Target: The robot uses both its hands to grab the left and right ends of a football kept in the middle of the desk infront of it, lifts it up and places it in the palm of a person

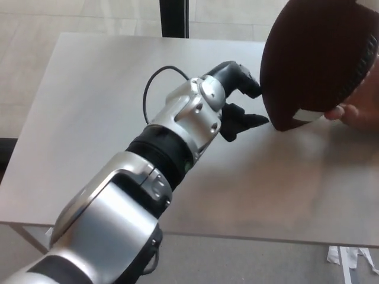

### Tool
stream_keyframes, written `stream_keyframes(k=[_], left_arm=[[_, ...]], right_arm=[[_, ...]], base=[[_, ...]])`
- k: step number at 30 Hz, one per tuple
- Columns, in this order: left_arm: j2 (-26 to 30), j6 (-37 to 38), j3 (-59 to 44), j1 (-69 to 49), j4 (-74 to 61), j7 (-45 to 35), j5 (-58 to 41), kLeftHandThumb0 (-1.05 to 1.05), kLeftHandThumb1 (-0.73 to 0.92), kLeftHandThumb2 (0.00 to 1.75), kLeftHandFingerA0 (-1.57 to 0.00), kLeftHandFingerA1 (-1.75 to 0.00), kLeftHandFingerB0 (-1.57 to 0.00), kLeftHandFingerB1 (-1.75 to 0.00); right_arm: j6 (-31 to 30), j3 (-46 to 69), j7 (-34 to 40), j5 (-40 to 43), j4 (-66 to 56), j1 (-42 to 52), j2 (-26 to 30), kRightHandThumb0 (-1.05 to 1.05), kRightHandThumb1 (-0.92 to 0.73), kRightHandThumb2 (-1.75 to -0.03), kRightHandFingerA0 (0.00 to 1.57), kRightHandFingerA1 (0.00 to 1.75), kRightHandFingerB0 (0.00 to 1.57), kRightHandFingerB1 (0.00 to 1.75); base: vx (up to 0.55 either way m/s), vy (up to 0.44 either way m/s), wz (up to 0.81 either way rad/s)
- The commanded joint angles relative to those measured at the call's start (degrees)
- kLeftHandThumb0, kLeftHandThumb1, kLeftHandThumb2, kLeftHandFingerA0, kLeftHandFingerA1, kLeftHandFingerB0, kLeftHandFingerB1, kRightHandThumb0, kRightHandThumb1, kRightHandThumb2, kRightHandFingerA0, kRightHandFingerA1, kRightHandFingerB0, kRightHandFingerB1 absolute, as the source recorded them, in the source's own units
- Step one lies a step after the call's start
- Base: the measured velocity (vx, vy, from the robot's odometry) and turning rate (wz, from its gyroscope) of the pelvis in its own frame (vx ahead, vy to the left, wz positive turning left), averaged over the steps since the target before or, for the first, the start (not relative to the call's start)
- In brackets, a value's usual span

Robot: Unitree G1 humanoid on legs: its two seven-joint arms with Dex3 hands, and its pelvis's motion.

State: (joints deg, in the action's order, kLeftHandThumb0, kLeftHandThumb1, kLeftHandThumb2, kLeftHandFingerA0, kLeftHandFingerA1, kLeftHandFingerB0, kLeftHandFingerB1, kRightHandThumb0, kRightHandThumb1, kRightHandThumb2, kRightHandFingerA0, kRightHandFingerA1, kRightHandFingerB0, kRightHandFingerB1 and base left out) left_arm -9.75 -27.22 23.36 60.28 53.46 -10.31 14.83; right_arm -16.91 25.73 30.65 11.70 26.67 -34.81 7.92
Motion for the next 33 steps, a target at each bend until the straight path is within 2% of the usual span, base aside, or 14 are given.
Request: stream_keyframes(k=[1, 2, 10, 11, 12, 20, 25, 26, 27, 28, 29, 31, 32, 33], left_arm=[[8.5, -2.4, -7.7, -6.6, -11.1, -2.0, -3.1, -0.55, 0.62, 0.59, -0.90, -0.82, -0.43, -0.44], [13.5, -5.5, -9.2, -8.8, -14.4, -3.1, -2.3, -0.57, 0.48, 0.86, -1.01, -0.94, -0.37, -0.54], [24.3, -7.5, -16.4, -19.0, -28.4, -9.3, -5.7, -0.62, 0.61, 0.58, -1.00, -0.91, -0.48, -0.45], [26.4, -7.4, -17.0, -20.9, -31.2, -10.7, -6.0, -0.64, 0.48, 0.88, -0.98, -0.95, -0.39, -0.55], [28.6, -7.2, -17.9, -22.4, -32.9, -11.8, -6.1, -0.63, 0.63, 0.59, -1.00, -0.93, -0.40, -0.42], [33.8, -10.2, -22.3, -29.4, -41.5, -11.9, -7.5, -0.60, 0.50, 0.87, -0.97, -0.99, -0.41, -0.55], [32.3, -15.2, -44.9, -45.1, -62.8, -15.6, -22.3, -0.66, 0.74, 0.62, -0.83, -0.93, -0.43, -0.41], [32.1, -15.9, -48.8, -48.0, -65.5, -16.9, -24.7, -0.70, 0.78, 0.64, -0.80, -0.99, -0.40, -0.40], [32.4, -17.0, -54.5, -52.4, -69.1, -19.7, -28.1, -0.76, 0.78, 0.64, -0.74, -1.02, -0.41, -0.39], [32.6, -17.6, -60.2, -57.1, -71.8, -22.0, -30.9, -0.74, 0.62, 1.05, -0.71, -0.93, -0.25, -0.51], [31.9, -17.0, -68.5, -63.8, -73.0, -24.7, -34.3, -0.78, 0.79, 0.64, -0.78, -0.95, -0.39, -0.37], [29.4, -17.1, -80.9, -73.4, -74.0, -26.1, -37.6, -0.76, 0.74, 0.63, -0.80, -0.88, -0.41, -0.37], [28.7, -16.3, -85.3, -76.9, -72.1, -26.8, -39.3, -0.75, 0.75, 0.63, -0.79, -0.88, -0.42, -0.37], [28.0, -17.3, -89.4, -79.6, -71.0, -26.5, -39.9, -0.78, 0.74, 0.63, -0.77, -0.81, -0.45, -0.36]], right_arm=[[-5.4, -0.4, -5.9, 0.7, -8.9, 5.4, 4.4, -0.56, -0.67, -0.60, 1.03, 0.83, 0.54, 0.40], [-7.8, -0.2, -7.0, 1.5, -13.6, 7.7, 5.1, -0.56, -0.65, -0.60, 0.93, 0.82, 0.34, 0.37], [-13.7, 0.4, -10.8, 3.6, -25.7, 15.2, 7.0, -0.58, -0.67, -0.60, 0.93, 0.81, 0.31, 0.37], [-14.5, 0.7, -12.0, 4.5, -28.0, 16.7, 7.3, -0.59, -0.67, -0.60, 0.91, 0.82, 0.30, 0.36], [-14.7, 1.3, -12.6, 5.3, -29.9, 17.8, 7.4, -0.59, -0.66, -0.60, 0.95, 0.82, 0.33, 0.37], [-15.3, 2.4, -15.3, 6.6, -35.5, 23.2, 6.3, -0.58, -0.66, -0.60, 0.96, 0.83, 0.37, 0.39], [-19.1, 9.6, -23.5, 15.9, -48.3, 34.5, 8.4, -0.62, -0.54, -0.89, 0.95, 0.92, 0.39, 0.52], [-19.1, 11.8, -24.8, 17.9, -50.0, 36.7, 8.4, -0.62, -0.67, -0.60, 0.99, 0.91, 0.53, 0.40], [-20.2, 14.3, -25.3, 19.4, -52.7, 39.7, 8.5, -0.64, -0.53, -0.91, 0.99, 0.93, 0.44, 0.54], [-19.4, 16.4, -25.9, 19.4, -55.0, 43.1, 8.4, -0.58, -0.55, -0.90, 1.04, 0.91, 0.46, 0.54], [-16.0, 19.8, -28.6, 19.8, -55.9, 48.2, 7.5, -0.61, -0.56, -0.90, 0.94, 0.89, 0.37, 0.51], [-10.7, 25.8, -33.5, 21.3, -56.0, 56.8, 5.5, -0.56, -0.71, -0.61, 0.92, 0.88, 0.45, 0.38], [-7.9, 27.8, -34.3, 21.0, -55.4, 59.6, 4.0, -0.60, -0.57, -0.90, 0.93, 0.88, 0.41, 0.52], [-5.8, 29.9, -34.9, 21.5, -53.9, 61.5, 2.6, -0.54, -0.69, -0.61, 0.98, 0.85, 0.53, 0.40]], base=[[0.00, 0.000, 0.00], [0.00, 0.000, 0.00], [0.00, 0.000, 0.00], [0.00, 0.000, 0.00], [0.00, 0.000, 0.00], [0.00, 0.000, 0.00], [0.00, 0.000, 0.00], [0.00, 0.000, 0.00], [0.00, 0.000, 0.00], [0.00, 0.000, 0.00], [0.00, 0.000, 0.00], [0.00, 0.000, 0.00], [0.00, 0.000, 0.00], [0.00, 0.000, 0.00]])
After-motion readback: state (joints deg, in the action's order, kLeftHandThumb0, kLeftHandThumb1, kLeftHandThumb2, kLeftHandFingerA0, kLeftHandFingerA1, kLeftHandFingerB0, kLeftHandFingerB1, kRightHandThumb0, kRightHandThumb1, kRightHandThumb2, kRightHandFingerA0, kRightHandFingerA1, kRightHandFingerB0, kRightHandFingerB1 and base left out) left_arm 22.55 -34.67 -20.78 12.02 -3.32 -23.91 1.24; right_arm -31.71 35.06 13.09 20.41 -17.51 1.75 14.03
